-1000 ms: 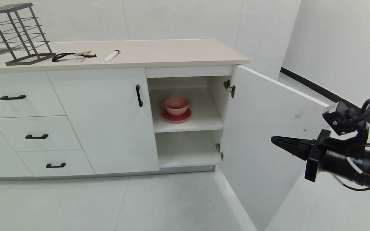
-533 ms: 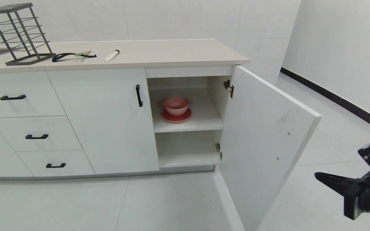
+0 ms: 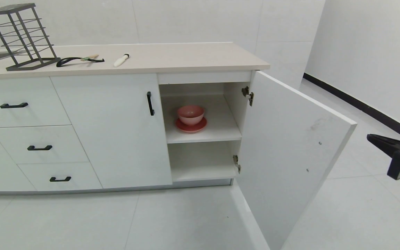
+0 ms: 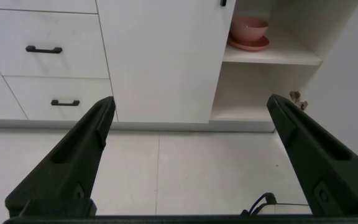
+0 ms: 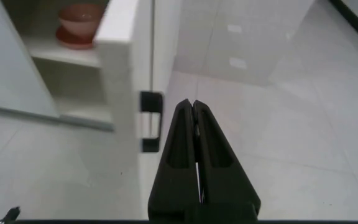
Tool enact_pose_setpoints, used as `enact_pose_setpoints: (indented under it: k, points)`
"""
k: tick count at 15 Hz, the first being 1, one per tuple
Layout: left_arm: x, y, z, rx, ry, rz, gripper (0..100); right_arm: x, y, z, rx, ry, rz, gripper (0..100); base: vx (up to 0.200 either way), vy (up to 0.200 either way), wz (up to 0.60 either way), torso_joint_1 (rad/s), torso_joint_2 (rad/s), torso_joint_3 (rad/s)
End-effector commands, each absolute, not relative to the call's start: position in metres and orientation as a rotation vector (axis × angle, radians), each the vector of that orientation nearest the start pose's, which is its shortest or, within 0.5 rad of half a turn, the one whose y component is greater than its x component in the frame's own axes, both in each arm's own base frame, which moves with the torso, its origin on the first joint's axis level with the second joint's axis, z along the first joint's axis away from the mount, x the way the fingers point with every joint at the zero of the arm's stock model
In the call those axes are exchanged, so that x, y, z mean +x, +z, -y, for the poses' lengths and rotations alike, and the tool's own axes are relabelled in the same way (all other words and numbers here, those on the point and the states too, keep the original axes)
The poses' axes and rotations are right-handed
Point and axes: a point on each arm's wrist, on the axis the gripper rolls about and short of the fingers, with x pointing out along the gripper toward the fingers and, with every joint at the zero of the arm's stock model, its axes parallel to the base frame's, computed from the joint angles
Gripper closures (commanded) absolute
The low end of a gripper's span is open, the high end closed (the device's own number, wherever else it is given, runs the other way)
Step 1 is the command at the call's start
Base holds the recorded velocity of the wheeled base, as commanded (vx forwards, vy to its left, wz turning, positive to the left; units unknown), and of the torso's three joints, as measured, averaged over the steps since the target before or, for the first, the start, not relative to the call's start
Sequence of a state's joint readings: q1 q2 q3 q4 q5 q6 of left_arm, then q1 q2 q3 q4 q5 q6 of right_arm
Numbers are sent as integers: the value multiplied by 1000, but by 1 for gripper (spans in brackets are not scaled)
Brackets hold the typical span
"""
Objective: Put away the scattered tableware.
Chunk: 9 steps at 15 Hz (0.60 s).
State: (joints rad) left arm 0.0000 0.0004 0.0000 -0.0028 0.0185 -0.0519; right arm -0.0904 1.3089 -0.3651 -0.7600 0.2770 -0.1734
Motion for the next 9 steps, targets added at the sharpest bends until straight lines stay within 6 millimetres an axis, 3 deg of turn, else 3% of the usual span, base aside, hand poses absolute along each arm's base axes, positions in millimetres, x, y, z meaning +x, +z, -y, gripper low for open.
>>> enact_pose_setpoints:
  k: [1, 6, 9]
  points:
    - [-23, 76, 0, -52, 20, 4, 0, 206, 166, 17, -134, 192, -177, 100, 0, 0, 0, 0, 0, 0]
    - [-23, 76, 0, -52, 20, 4, 0, 222, 158, 8, -136, 371, -135, 100, 0, 0, 0, 0, 0, 0]
    - [-23, 76, 0, -52, 20, 4, 0, 224, 156, -5, -138, 429, -139, 100, 0, -200, 0, -1, 2, 6]
